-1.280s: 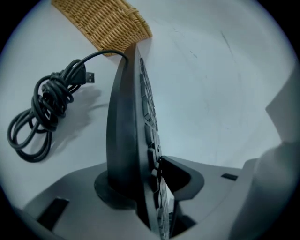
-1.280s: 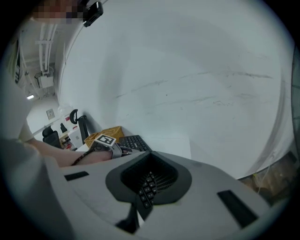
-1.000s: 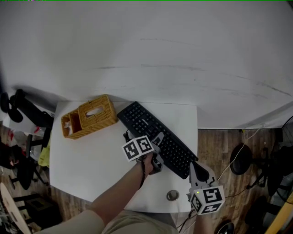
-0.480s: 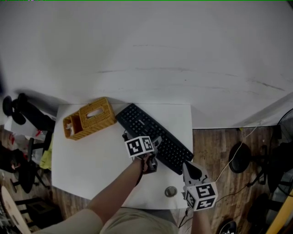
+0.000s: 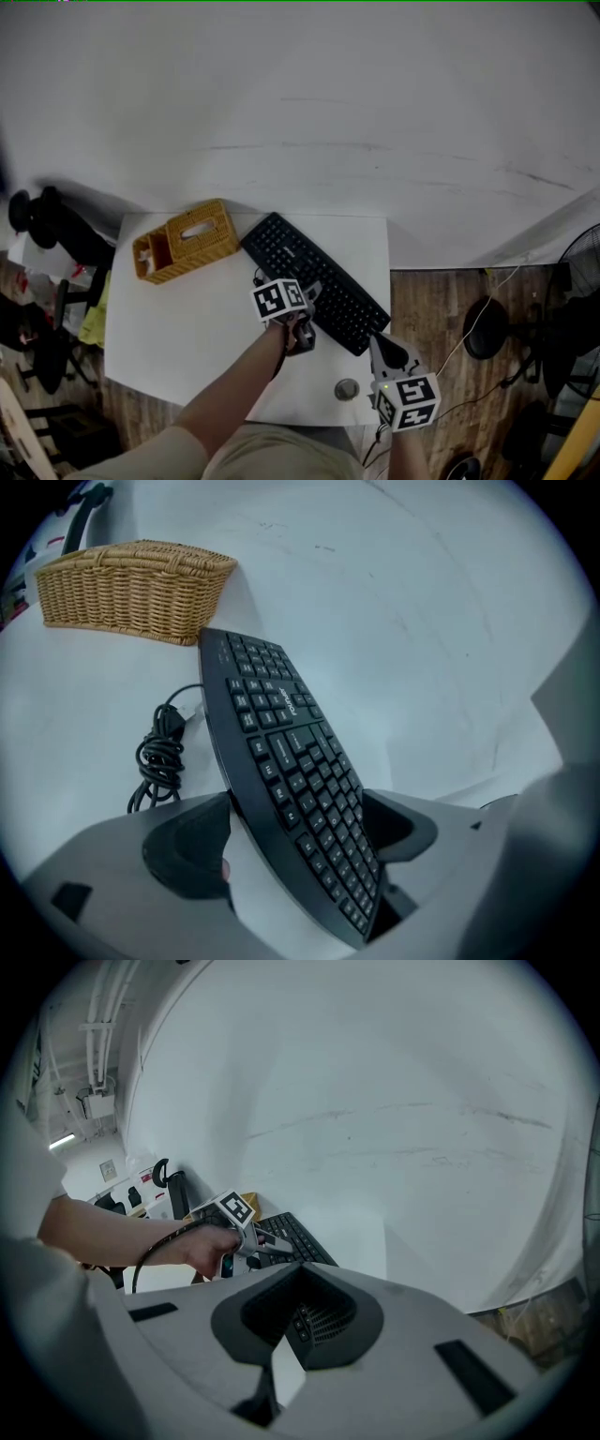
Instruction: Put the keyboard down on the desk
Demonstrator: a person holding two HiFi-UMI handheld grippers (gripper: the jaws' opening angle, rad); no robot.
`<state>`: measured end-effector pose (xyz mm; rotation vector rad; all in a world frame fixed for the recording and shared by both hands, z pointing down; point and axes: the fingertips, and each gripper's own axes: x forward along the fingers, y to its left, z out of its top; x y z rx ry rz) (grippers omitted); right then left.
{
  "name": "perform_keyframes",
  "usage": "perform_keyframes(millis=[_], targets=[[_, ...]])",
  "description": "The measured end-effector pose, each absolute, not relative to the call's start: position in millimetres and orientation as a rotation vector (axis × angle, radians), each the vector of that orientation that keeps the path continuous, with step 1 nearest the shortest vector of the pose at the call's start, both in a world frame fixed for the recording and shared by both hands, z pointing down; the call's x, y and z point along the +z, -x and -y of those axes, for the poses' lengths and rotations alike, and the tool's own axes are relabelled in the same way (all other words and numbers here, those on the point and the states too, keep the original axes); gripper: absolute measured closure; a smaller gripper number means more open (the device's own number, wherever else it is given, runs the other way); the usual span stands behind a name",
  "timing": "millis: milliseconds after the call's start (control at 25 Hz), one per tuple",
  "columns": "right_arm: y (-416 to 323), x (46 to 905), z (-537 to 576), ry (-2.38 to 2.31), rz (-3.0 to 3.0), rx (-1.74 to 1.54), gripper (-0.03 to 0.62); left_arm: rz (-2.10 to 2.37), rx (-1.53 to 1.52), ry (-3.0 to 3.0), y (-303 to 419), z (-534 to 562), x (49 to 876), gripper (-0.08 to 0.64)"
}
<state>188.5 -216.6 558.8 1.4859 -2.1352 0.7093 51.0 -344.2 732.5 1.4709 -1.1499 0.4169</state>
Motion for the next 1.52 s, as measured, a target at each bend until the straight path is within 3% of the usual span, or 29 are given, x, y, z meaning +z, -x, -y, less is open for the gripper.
perform_keyframes(millis=[440,1000,1160,1240,1320,1520], targets=[[-182,532,214,-1.521,2.171,0.683,0.568,1.123,0.406,-1.650,-38,336,686,0.135],[-164,399,217,-1.658,2.336,0.380,0.568,1.243,0.241,-2.234,10,343,496,0.146],[-150,356,211,-1.665,2.462,0.361,0.566,1.316,0.167,-2.383,24,335,437,0.278],[-145,336,207,-1.671,2.497,0.320,0.566,1.346,0.124,-2.439,31,328,410,0.298],[-141,320,204,-1.674,2.502,0.251,0.566,1.391,0.118,-2.506,38,322,386,0.388],[-132,293,196,-1.681,2.489,0.109,0.566,1.480,0.256,-2.677,49,302,346,0.414]])
